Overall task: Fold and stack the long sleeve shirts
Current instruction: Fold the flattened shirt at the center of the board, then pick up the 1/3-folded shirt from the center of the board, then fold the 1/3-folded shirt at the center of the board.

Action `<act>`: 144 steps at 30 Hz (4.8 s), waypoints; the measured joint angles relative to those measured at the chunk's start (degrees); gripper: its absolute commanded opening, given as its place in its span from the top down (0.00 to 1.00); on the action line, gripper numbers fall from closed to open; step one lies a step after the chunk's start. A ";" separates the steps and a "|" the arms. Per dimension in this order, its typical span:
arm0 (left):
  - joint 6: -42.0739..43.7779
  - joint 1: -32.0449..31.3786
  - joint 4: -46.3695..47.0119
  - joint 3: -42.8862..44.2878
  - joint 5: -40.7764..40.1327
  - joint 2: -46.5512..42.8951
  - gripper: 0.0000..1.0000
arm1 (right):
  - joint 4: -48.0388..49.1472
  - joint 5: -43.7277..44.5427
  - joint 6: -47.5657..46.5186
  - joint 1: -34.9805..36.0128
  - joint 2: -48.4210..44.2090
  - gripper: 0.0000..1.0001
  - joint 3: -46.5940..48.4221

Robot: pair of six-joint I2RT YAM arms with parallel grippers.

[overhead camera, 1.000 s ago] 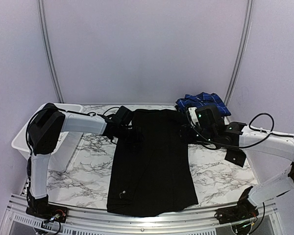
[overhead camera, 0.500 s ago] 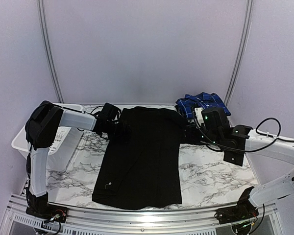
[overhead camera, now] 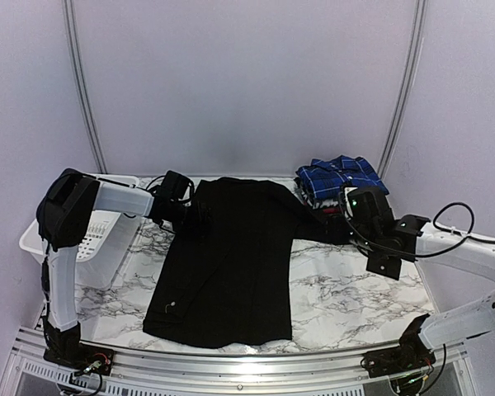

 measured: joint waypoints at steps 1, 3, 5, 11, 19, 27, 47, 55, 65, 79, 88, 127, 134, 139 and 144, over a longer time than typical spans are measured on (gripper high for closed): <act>0.50 -0.24 -1.07 0.00 0.02 -0.37 0.26 | -0.17 0.57 0.28 -1.51 -0.37 0.37 -0.63; 1.49 -1.03 -3.30 0.02 0.11 -1.29 0.26 | -0.42 1.60 1.31 -4.48 -1.03 0.36 -2.27; 2.25 -1.97 -5.01 0.04 0.22 -2.25 0.26 | -0.42 2.27 2.69 -7.15 -1.92 0.35 -4.57; 3.02 -4.90 -8.13 0.09 1.53 -8.48 0.25 | 0.15 2.38 7.32 -16.20 -6.73 0.34 -12.94; 2.93 -7.19 -9.18 0.11 2.95 -15.61 0.25 | 2.58 -3.87 11.65 -33.03 -9.38 0.35 -19.98; 2.58 -7.87 -9.57 -0.94 4.13 -18.56 0.25 | 4.17 -8.81 12.74 -45.31 -9.40 0.36 -22.10; 2.58 -7.87 -10.05 -1.70 6.08 -20.00 0.25 | 22.53 -25.35 12.15 -54.62 7.28 1.00 -24.39; 2.32 -7.87 -10.08 -1.70 6.97 -20.09 0.25 | 18.64 -29.35 10.54 -54.80 4.94 1.00 -23.52; 1.49 -9.22 -9.99 -1.88 8.90 -20.22 0.25 | 4.92 -34.53 6.60 -43.50 -4.96 1.00 -12.37; 8.31 -24.13 -0.57 -5.35 8.26 -21.64 0.25 | -2.91 -37.03 13.29 -13.53 1.09 1.00 2.40; 12.59 -29.97 2.36 -0.61 3.72 -13.68 0.15 | -3.34 -39.87 14.45 -8.31 9.57 1.00 11.28; 14.14 -35.74 6.60 8.59 -18.86 -1.18 1.00 | -1.36 -43.41 17.70 -7.17 12.90 0.72 13.81; 12.31 -35.06 4.81 8.59 -19.87 -2.03 1.00 | -1.55 -36.59 13.92 -5.38 10.01 0.27 12.96; 9.33 -33.11 1.77 8.57 -19.06 -6.43 1.00 | -1.09 -30.01 11.61 -5.29 2.73 0.02 9.60; 6.23 -29.14 -1.25 6.86 -18.08 -14.32 1.00 | -0.22 -25.66 8.81 -5.27 -0.94 0.01 6.58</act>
